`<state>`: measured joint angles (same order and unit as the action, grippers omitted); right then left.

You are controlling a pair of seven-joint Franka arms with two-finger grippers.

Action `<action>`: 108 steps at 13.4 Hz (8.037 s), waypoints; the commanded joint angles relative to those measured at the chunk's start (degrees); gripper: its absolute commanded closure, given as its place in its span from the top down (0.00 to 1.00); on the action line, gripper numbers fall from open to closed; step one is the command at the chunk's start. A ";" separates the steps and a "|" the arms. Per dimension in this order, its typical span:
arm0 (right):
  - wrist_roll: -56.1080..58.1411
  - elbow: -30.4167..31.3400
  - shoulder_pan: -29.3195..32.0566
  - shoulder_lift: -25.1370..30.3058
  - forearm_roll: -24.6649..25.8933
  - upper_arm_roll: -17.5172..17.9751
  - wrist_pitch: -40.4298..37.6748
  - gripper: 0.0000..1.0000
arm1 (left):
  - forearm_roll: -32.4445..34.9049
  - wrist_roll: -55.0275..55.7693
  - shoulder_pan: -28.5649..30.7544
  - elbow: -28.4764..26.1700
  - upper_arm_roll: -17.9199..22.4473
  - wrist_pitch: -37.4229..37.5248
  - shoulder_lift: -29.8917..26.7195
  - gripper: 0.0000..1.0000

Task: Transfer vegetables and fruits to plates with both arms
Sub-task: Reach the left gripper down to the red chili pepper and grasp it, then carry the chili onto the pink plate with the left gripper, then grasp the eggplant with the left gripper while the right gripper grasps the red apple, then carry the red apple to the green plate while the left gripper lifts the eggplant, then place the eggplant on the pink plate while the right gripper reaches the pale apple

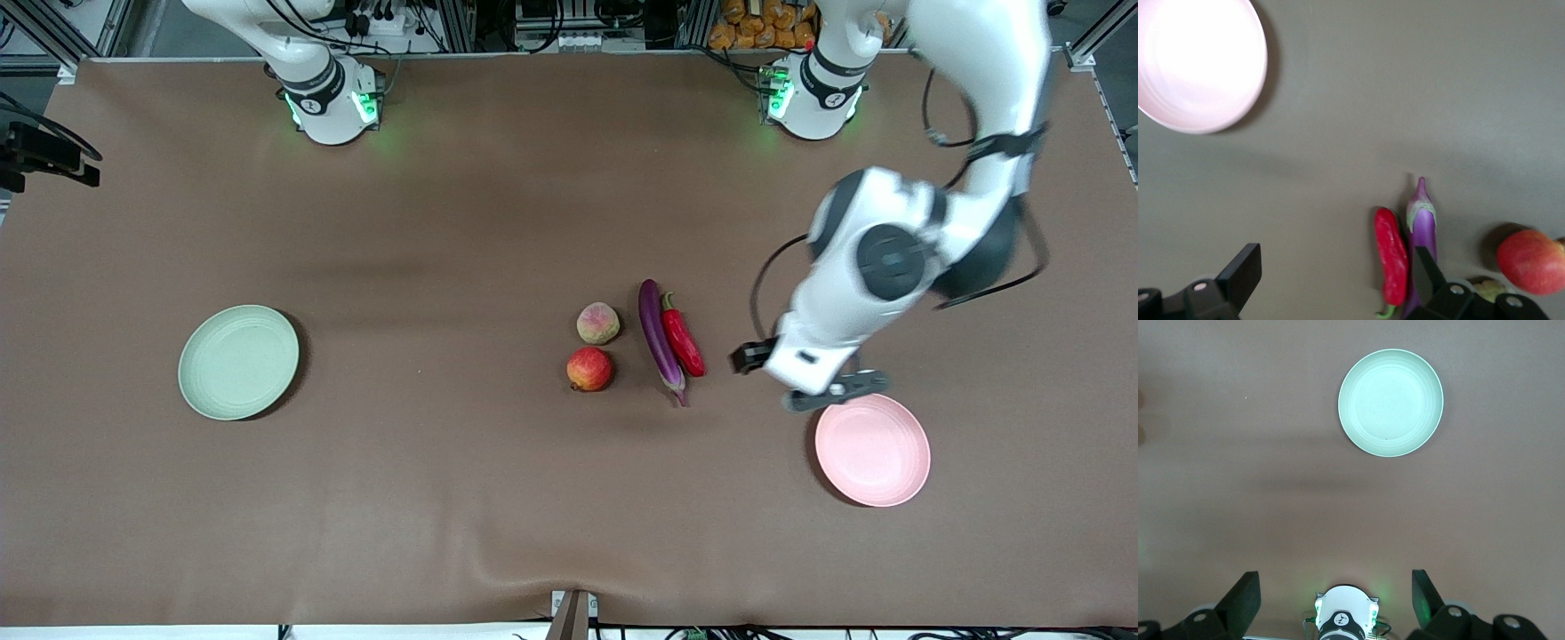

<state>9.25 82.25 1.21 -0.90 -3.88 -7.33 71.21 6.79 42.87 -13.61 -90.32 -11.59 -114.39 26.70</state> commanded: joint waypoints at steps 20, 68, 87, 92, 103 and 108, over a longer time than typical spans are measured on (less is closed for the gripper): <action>0.69 -1.47 -0.06 -14.74 -0.25 0.74 0.68 1.00 | 3.49 24.80 -3.18 -21.75 0.16 -35.56 8.55 0.00; -35.17 -2.57 -19.26 -31.56 -9.83 1.09 30.39 0.00 | 19.84 45.98 -6.34 -19.20 -5.64 -30.98 8.99 0.00; 2.62 31.14 -0.42 -22.40 -0.32 -1.63 50.45 1.00 | 12.21 5.73 27.32 -0.48 -5.64 -29.93 13.73 0.00; -12.26 25.51 -8.22 -21.07 -12.11 -1.28 41.37 1.00 | 7.54 5.90 26.10 1.89 -5.73 -30.02 15.74 0.00; -70.37 6.55 -40.21 -35.28 -28.19 -1.19 62.26 1.00 | 7.80 1.68 23.46 3.66 -5.29 -30.28 18.13 1.00; -83.50 1.69 -48.57 -41.98 -27.41 -1.37 66.50 1.00 | 8.24 2.13 22.93 3.57 -6.43 -25.74 13.48 1.00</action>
<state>-72.33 86.33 -46.08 -40.98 -30.42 -7.76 138.02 15.64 45.83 9.91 -86.41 -17.78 -144.14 43.56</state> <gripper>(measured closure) 0.000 0.031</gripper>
